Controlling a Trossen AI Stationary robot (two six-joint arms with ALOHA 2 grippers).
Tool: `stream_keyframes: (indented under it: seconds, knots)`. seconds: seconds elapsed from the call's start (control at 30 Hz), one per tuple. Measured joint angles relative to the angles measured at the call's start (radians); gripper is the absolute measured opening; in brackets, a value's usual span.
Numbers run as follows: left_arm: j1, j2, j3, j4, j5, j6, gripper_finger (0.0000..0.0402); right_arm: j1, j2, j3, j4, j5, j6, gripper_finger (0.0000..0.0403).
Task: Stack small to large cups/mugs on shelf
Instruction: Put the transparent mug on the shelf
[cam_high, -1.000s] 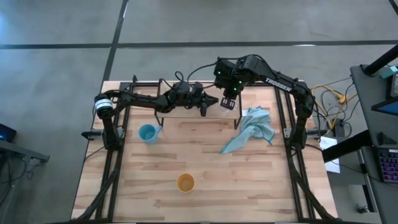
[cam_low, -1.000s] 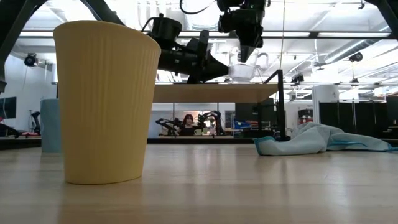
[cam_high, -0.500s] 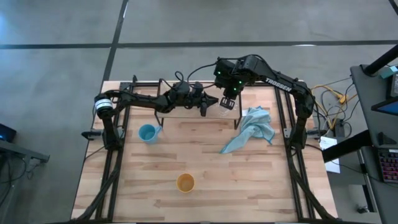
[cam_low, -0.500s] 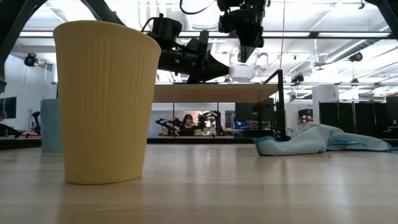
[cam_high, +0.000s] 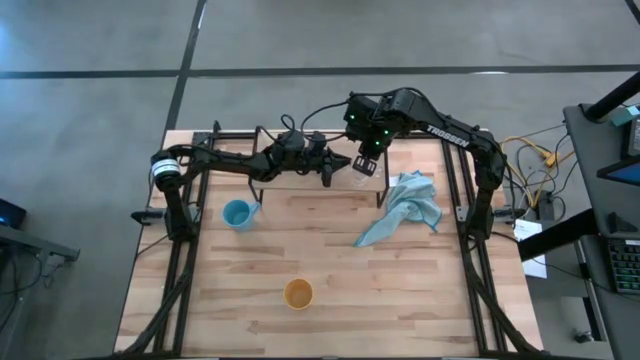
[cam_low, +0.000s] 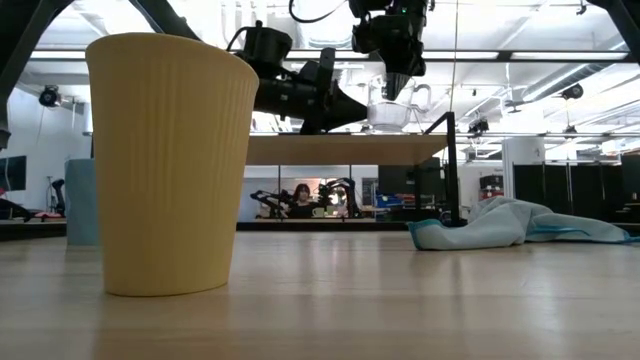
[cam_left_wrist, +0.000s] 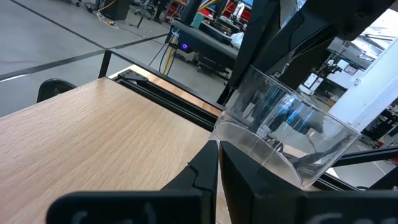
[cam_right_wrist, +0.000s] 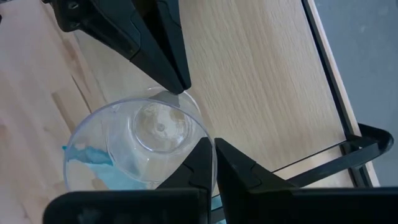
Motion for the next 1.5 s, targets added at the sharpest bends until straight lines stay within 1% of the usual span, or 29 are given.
stream_keyframes:
  seconds: [0.17, 0.33, 0.57, 0.8, 0.93, 1.5]
  knots:
    - [0.000, 0.000, 0.000, 0.000, 0.001, 0.000, 0.0004, 0.000, 0.000, 0.000, 0.004, 0.001, -0.052, 0.0009]
    - [0.000, 0.000, 0.000, 0.000, 0.001, 0.000, 0.0004, 0.000, 0.000, 0.000, 0.014, 0.003, -0.070, 0.0009]
    - [0.000, -0.001, 0.000, 0.001, 0.005, 0.000, 0.0004, -0.001, 0.000, 0.000, 0.022, 0.004, -0.190, 0.0014]
    - [-0.001, -0.002, 0.000, 0.003, 0.007, 0.000, 0.0004, -0.001, 0.000, 0.000, 0.034, 0.005, -0.182, 0.0044]
    - [-0.001, -0.002, 0.000, 0.003, 0.006, 0.000, 0.0004, -0.001, 0.000, 0.000, 0.048, 0.004, -0.182, 0.0052]
    - [-0.001, -0.002, 0.000, 0.003, 0.005, 0.001, 0.0004, -0.001, 0.000, -0.006, 0.053, 0.003, -0.193, 0.0054]
